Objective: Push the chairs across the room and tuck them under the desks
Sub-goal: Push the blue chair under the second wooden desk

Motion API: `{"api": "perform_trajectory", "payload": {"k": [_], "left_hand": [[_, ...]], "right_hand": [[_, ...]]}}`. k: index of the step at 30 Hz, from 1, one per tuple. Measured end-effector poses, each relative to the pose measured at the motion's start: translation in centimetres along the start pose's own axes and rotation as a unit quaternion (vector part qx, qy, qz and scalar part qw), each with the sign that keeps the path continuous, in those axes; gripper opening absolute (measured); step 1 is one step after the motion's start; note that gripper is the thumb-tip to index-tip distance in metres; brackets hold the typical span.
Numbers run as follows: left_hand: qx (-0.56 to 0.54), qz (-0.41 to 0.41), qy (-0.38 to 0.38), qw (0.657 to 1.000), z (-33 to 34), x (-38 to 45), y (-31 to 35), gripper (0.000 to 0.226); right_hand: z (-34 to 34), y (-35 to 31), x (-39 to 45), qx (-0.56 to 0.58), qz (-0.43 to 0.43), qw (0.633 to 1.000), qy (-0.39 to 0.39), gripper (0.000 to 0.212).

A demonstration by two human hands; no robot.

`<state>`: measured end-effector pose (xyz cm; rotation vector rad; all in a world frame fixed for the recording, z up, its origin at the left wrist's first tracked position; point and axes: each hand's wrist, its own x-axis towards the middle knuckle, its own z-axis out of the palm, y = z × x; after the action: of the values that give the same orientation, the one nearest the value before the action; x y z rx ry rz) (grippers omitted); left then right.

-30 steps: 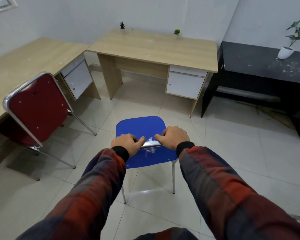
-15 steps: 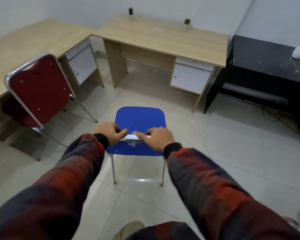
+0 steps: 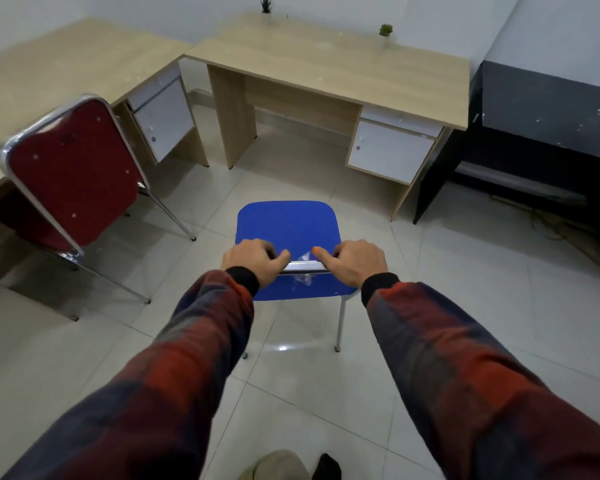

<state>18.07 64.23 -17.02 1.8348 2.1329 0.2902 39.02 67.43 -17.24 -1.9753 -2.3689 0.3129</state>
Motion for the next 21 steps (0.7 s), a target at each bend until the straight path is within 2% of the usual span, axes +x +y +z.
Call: {"api": "perform_trajectory", "payload": {"k": [8,21], "left_hand": [[-0.029,0.038,-0.015,0.999,-0.9,2.0,-2.1,0.041],[-0.033,0.074,-0.064,0.995,-6.0,9.2,-13.8,0.042]], "right_hand": [[0.9,-2.2,1.6,-0.002,0.046,0.999,-0.027,0.067],[2.1,-15.2,5.1,0.049,0.107,0.993,-0.031,0.055]]}}
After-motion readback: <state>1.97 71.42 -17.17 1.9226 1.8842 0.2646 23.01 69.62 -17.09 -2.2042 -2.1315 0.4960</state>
